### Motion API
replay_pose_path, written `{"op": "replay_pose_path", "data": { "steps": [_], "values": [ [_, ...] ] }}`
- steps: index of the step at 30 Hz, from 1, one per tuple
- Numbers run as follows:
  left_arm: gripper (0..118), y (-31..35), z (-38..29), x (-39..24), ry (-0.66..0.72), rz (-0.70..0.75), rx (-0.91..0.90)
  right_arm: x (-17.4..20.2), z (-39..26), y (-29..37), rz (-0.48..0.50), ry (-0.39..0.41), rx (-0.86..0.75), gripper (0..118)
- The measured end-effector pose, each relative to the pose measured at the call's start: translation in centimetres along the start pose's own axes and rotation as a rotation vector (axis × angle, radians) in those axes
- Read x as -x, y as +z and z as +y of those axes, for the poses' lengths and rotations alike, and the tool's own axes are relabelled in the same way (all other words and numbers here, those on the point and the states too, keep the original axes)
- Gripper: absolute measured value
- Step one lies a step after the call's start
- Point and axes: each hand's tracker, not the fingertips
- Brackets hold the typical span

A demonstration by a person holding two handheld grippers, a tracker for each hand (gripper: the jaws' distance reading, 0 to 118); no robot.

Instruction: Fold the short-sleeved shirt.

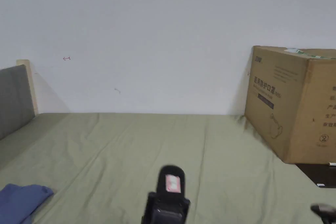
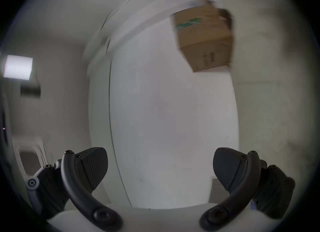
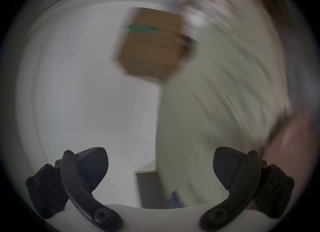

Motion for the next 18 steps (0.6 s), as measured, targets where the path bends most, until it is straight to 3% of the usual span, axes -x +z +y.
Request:
{"op": "replay_pose_path", "data": {
  "steps": [2,3,5,8,11,12,13,15,16,18],
  "values": [
    [118,0.1,0.2,1.8,0.366,-0.175,0.043,-3.5,1.5,-1.1,-0.088,-0.191,0.047,118],
    [118,-0.5,-0.2,3.0,0.531,-0.226,0.111,-3.7,1.7,-1.2,-0.054,-0.177,0.058,118],
    [118,-1.8,-1.3,4.3,0.675,-0.226,0.224,-3.0,1.8,-0.8,-0.001,-0.058,0.033,118],
    [118,-3.6,-4.6,6.6,0.9,-0.204,0.33,1.8,1.6,0.3,0.121,0.273,-0.049,118],
    [118,-4.6,-8.2,8.4,1.272,-0.202,0.414,8.2,-1.7,2.1,0.239,0.783,-0.144,118],
    [118,-4.7,-9.3,8.7,1.411,-0.195,0.429,9.5,-3.4,2.8,0.263,0.997,-0.218,118],
    [118,-4.5,-10.4,8.8,1.543,-0.182,0.439,10.7,-5.4,3.2,0.284,1.199,-0.289,118],
    [118,-4.1,-11.8,8.5,1.727,-0.168,0.451,11.0,-8.7,3.7,0.305,1.51,-0.429,118],
    [118,-4.0,-11.5,8.2,1.742,-0.144,0.476,10.9,-10.2,3.9,0.288,1.657,-0.489,118],
    [118,-4.0,-11.3,8.1,1.707,-0.143,0.506,10.1,-12.8,3.5,0.21,1.813,-0.626,118]
  ]
}}
